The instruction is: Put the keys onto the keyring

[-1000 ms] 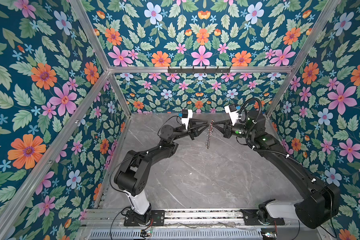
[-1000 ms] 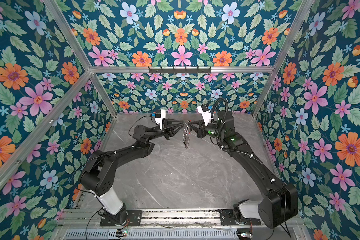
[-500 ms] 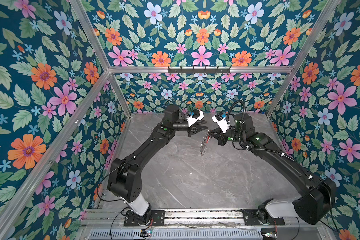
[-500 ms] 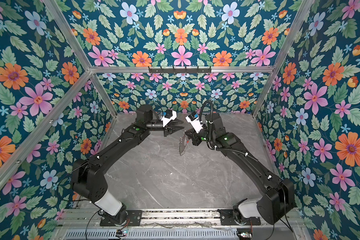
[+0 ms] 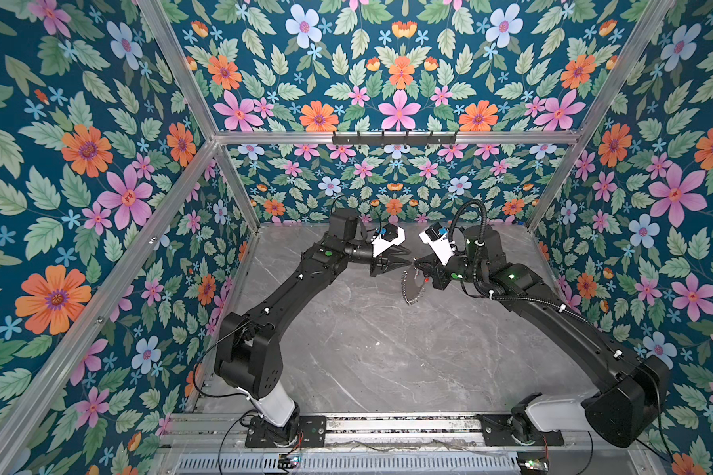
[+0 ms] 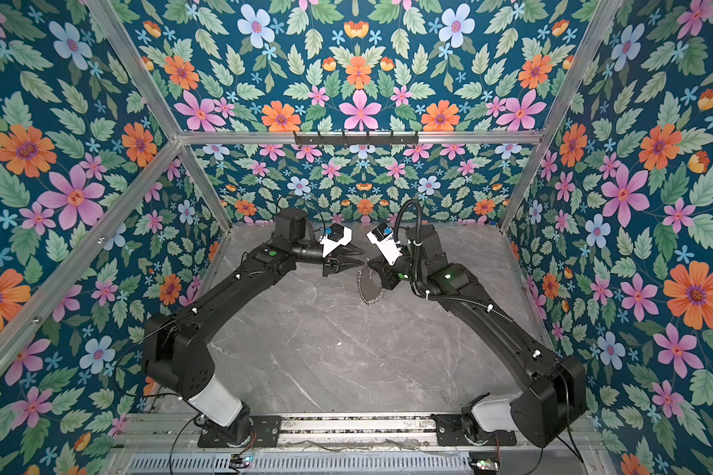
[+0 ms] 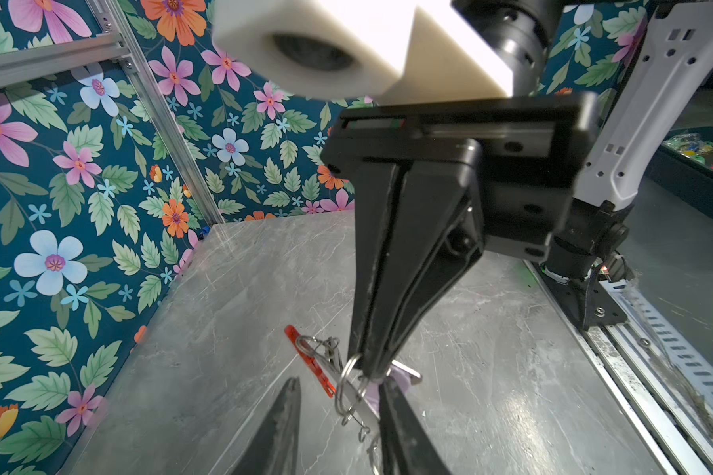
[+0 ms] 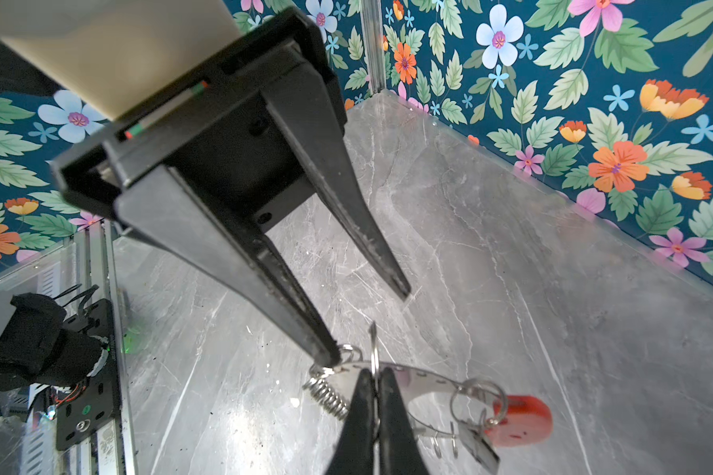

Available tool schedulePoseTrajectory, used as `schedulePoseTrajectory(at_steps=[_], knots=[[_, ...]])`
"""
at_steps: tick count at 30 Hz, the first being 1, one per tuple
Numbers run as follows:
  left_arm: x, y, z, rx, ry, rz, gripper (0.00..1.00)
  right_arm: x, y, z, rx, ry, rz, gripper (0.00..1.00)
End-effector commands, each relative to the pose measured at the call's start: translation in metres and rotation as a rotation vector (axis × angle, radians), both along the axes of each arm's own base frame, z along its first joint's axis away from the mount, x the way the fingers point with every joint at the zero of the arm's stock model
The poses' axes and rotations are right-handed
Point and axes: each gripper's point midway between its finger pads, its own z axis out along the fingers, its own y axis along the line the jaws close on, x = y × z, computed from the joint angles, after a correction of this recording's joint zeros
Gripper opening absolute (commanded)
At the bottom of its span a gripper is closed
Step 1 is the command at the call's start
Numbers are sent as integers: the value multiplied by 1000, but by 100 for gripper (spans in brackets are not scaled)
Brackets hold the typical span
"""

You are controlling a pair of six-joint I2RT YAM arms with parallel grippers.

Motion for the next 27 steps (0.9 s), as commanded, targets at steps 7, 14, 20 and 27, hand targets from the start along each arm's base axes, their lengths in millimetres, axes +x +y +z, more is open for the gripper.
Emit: schedulePoseTrajectory(at_steps=[7,14,20,27], knots=[[-3,-2,1,-7,8,-26,25,-3,5,13,11,-50,29,0],[-5,-3,-1,-8,31,-41,3,-4,5,17,21,-59,28,0],[-9,-2,-2,-11,33,-52,0,-2,4,18,38,-52,8,0],[-3,1,17,-126,50,-9,0,-1,6,17,92,34,7,22]])
